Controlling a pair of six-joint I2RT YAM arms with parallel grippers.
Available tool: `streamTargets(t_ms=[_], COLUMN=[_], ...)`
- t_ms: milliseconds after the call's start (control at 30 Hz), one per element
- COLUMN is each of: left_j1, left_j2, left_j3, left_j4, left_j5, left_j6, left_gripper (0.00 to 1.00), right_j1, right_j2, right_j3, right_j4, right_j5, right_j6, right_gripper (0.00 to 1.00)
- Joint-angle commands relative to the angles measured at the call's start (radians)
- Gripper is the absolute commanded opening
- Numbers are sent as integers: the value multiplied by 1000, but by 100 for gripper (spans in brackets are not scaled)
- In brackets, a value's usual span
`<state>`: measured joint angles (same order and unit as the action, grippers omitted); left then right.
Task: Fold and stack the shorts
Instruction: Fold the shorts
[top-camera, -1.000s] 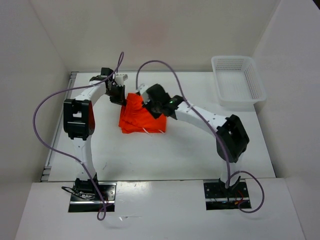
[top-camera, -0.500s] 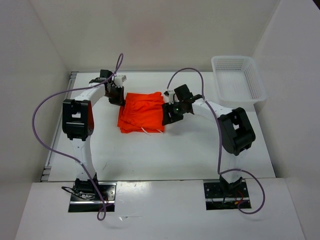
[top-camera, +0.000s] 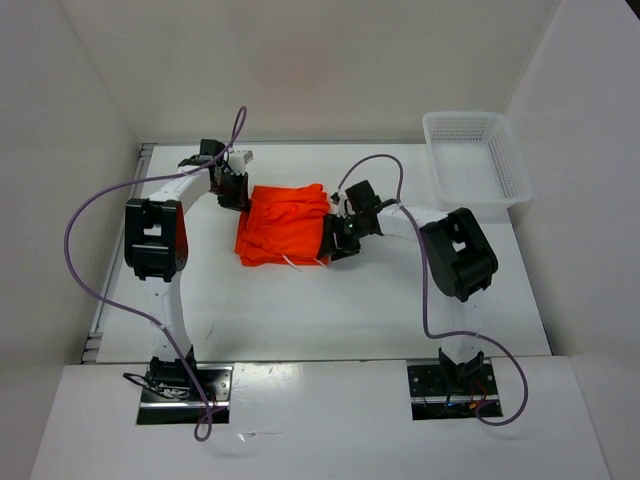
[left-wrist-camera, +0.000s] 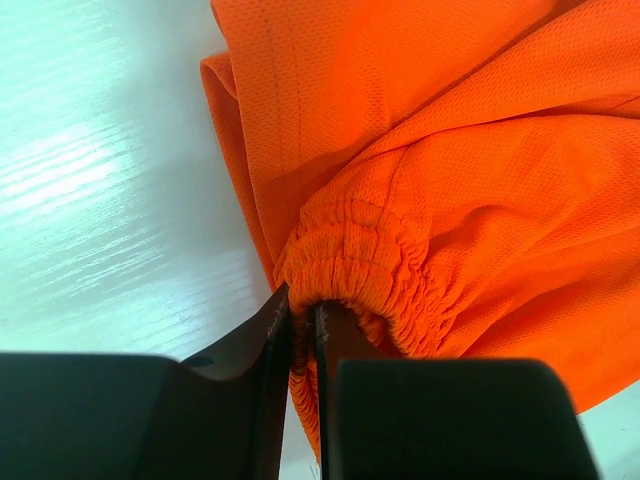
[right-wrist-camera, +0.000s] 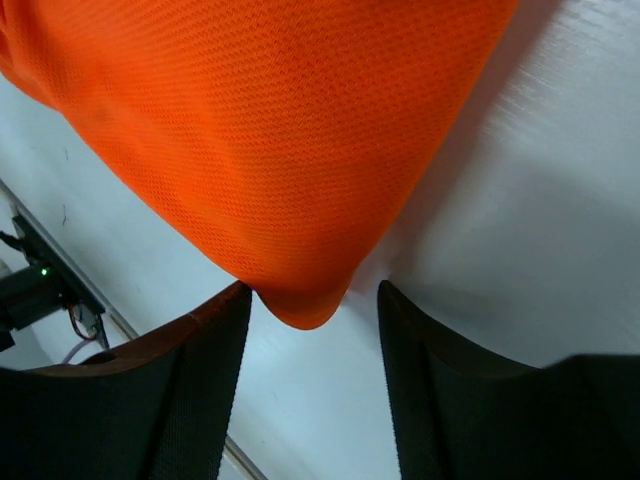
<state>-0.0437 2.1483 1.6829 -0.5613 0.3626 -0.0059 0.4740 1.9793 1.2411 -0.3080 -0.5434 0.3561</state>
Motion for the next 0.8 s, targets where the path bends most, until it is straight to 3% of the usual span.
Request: streamTargets(t_ms=[0, 67, 167, 200, 433, 633, 733, 767], left_j1=[2, 2, 11, 11, 82, 105, 105, 105], left_j2=[-53, -53, -53, -42, -13, -22, -4, -4], left_j3=[0, 0, 0, 0, 51, 28, 18, 18], left_j4=[14, 14, 14, 23, 14, 24, 24, 24], left_j5=[32, 32, 32, 32, 21, 111, 182, 182], left_j6=[6, 6, 6, 6, 6, 6, 6, 6], left_gripper=[17, 17, 17, 17, 17, 17, 23, 24], right_j1=[0, 0, 0, 0, -23, -23, -23, -23], right_j2=[9, 18, 27, 27, -34, -88, -88, -88], right_j3=[-3, -12, -12, -3, -45, -134, -117, -105], right_j4=[61, 73, 83, 83, 8, -22, -13, -13], right_j5=[34, 34, 54, 54, -9, -18, -41, -41], right_j6=[69, 81, 81, 72, -66, -190, -200, -215], right_gripper=[57, 51, 19, 0, 0, 0, 0, 5])
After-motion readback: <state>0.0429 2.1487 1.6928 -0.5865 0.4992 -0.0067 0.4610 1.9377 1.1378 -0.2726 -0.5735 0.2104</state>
